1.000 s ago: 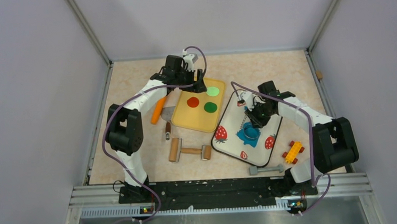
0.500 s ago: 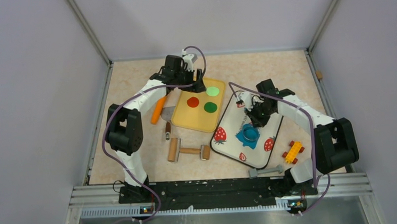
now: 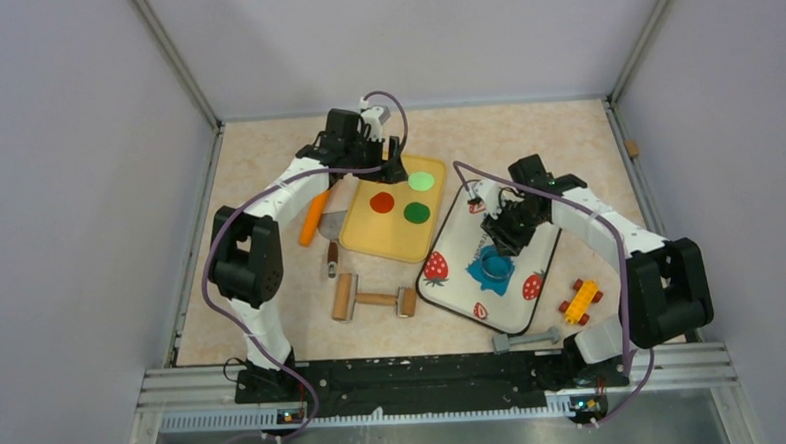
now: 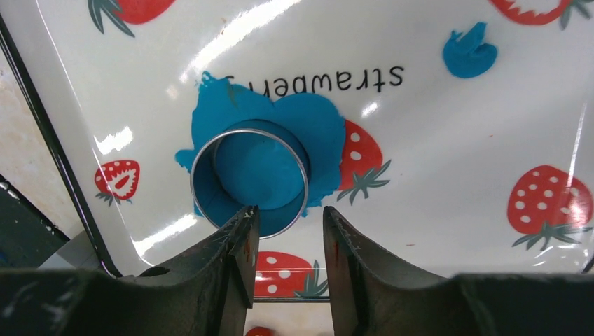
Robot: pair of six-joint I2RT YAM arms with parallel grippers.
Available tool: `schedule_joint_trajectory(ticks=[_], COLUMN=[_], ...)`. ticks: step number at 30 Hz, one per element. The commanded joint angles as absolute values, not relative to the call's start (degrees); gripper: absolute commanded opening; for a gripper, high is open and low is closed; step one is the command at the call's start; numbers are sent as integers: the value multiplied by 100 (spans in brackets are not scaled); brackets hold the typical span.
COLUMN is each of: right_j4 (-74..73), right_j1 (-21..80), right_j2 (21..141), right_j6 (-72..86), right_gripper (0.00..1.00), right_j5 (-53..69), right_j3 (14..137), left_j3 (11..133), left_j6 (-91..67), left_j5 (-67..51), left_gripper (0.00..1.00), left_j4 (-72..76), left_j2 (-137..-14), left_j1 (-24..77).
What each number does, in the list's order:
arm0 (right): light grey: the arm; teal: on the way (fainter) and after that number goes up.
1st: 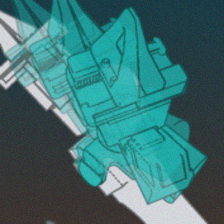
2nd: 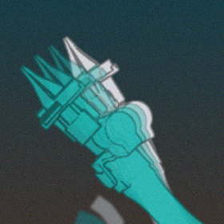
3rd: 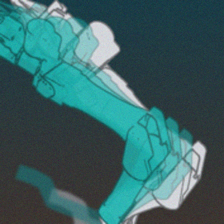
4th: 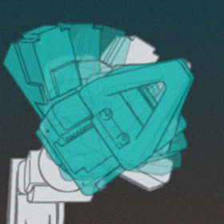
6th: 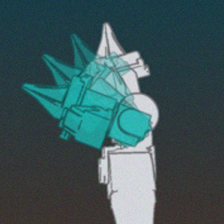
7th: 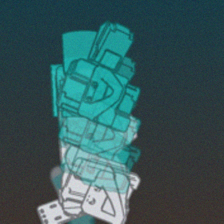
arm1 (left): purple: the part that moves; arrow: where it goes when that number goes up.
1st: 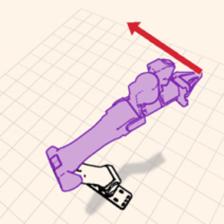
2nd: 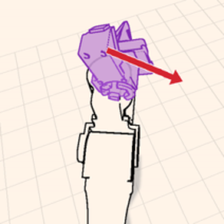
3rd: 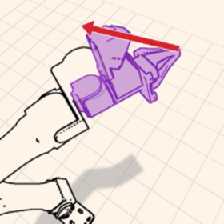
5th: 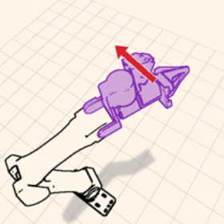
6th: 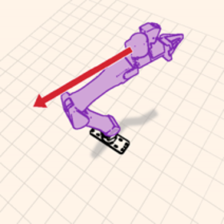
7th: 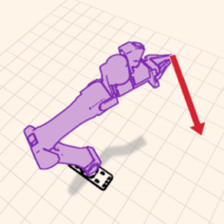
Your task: Roll out the dumpling wrappers from the dough
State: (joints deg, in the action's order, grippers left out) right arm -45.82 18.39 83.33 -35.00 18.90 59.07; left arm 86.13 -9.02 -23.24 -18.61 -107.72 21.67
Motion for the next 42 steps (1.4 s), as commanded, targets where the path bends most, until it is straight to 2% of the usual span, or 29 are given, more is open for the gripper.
schedule_joint_trajectory(ticks=[1, 5, 10, 14, 19, 22, 23, 33, 42], right_j4=[-4422, -4256, -4079, -4008, -4016, -4102, -4165, -5182, -5649], right_j1=[1932, 1944, 1979, 1994, 1987, 1996, 1997, 2001, 2544], right_j2=[8410, 8505, 8621, 8701, 8772, 8754, 8725, 8315, 8964], right_j6=[-3541, -3542, -3563, -3530, -3463, -3420, -3393, -3276, -3323], right_gripper=[40, 40, 31, 20, 13, 1, 0, 0, 0], right_j5=[1914, 1907, 1731, 1625, 1642, 1711, 1746, 2188, 2375], right_j3=[5702, 5539, 5414, 5416, 5462, 5548, 5614, 6860, 8387], left_j3=[8610, 8588, 8580, 8578, 8571, 8586, 8593, 8755, 8611], left_j6=[-806, -791, -778, -757, -756, -738, -712, -121, -239], left_j5=[-2339, -2354, -2333, -2310, -2324, -2320, -2314, -2080, -1804], left_gripper=[77, 77, 77, 78, 78, 78, 78, 79, 78], left_j4=[-1798, -1824, -1828, -1837, -1850, -1874, -1903, -2243, -2545], left_j2=[-10450, -10450, -10415, -10406, -10402, -10378, -10365, -10069, -9170], left_j1=[2131, 2122, 2120, 2123, 2127, 2125, 2121, 1898, 1156])
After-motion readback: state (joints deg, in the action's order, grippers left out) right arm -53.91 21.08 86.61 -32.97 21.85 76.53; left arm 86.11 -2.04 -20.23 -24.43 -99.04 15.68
